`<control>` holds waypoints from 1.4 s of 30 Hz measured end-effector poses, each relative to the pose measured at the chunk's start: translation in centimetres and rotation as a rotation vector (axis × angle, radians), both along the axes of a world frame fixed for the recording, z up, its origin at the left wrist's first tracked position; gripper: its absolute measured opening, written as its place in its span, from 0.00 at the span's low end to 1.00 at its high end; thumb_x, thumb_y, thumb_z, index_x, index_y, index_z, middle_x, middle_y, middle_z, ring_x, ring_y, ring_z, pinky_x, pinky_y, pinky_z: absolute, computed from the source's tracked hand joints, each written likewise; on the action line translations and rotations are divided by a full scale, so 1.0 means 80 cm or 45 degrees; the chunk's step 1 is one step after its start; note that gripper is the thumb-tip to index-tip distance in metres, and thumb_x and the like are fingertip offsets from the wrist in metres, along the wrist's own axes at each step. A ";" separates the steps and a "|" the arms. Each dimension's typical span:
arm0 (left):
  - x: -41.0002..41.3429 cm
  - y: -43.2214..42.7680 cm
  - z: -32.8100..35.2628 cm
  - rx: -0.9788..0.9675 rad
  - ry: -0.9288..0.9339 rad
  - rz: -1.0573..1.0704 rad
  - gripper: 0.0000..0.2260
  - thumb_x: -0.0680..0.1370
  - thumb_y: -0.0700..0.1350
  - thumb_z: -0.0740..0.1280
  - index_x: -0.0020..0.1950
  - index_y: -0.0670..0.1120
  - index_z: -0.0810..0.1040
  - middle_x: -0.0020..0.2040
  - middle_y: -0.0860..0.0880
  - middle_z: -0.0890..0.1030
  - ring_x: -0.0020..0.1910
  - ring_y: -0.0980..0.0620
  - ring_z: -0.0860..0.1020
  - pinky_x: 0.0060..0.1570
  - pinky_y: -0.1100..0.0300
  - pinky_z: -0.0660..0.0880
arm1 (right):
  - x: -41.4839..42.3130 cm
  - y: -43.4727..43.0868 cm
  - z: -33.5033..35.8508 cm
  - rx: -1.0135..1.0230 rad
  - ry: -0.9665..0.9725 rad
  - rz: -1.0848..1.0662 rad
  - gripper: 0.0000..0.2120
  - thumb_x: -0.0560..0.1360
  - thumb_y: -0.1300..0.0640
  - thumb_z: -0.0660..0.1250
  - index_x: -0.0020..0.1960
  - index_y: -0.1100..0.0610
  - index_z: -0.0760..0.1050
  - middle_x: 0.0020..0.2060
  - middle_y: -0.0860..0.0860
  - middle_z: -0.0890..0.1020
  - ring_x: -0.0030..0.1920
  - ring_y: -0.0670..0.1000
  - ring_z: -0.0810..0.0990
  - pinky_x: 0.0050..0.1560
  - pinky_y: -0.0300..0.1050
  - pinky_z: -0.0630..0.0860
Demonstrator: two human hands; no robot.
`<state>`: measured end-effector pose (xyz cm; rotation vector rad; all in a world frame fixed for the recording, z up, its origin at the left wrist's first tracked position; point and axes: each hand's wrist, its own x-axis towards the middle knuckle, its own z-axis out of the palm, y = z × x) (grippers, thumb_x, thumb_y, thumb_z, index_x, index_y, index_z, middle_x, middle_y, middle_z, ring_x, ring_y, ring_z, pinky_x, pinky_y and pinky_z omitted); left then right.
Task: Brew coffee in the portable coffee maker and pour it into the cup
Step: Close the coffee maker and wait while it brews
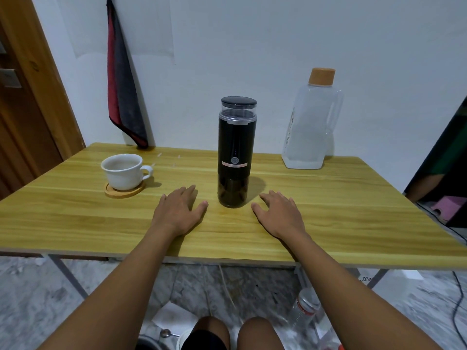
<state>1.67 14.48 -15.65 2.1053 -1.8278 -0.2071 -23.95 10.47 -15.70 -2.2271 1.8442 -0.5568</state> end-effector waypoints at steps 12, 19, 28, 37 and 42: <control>-0.003 0.004 0.007 0.028 -0.014 0.006 0.32 0.81 0.65 0.56 0.80 0.49 0.63 0.82 0.46 0.61 0.80 0.46 0.59 0.78 0.44 0.52 | 0.000 0.002 0.000 0.004 -0.028 -0.005 0.32 0.80 0.38 0.57 0.79 0.52 0.60 0.77 0.52 0.66 0.79 0.53 0.58 0.78 0.56 0.51; -0.005 0.006 0.010 0.050 -0.031 0.002 0.31 0.82 0.65 0.55 0.79 0.50 0.65 0.83 0.45 0.56 0.81 0.46 0.57 0.79 0.45 0.51 | 0.000 -0.002 -0.002 -0.010 0.037 0.005 0.29 0.80 0.38 0.56 0.76 0.52 0.67 0.77 0.53 0.66 0.79 0.54 0.59 0.77 0.57 0.52; -0.003 0.003 0.008 0.051 -0.041 0.005 0.31 0.81 0.65 0.55 0.79 0.50 0.65 0.82 0.46 0.61 0.80 0.46 0.58 0.79 0.45 0.51 | 0.001 -0.002 -0.002 -0.013 0.032 0.007 0.29 0.80 0.38 0.56 0.76 0.52 0.67 0.77 0.53 0.66 0.79 0.54 0.59 0.77 0.57 0.53; -0.002 0.002 0.006 0.055 -0.039 0.007 0.31 0.81 0.66 0.55 0.80 0.50 0.64 0.82 0.46 0.60 0.80 0.47 0.58 0.79 0.45 0.51 | 0.000 0.000 0.000 -0.005 -0.016 0.007 0.31 0.80 0.38 0.57 0.79 0.51 0.61 0.77 0.52 0.66 0.79 0.54 0.58 0.78 0.57 0.52; -0.002 0.004 0.008 0.049 -0.027 -0.013 0.30 0.82 0.65 0.55 0.80 0.51 0.63 0.82 0.45 0.59 0.80 0.46 0.58 0.79 0.44 0.52 | 0.000 0.000 0.000 -0.006 0.005 0.008 0.30 0.81 0.38 0.57 0.78 0.51 0.64 0.77 0.52 0.66 0.79 0.54 0.58 0.78 0.57 0.52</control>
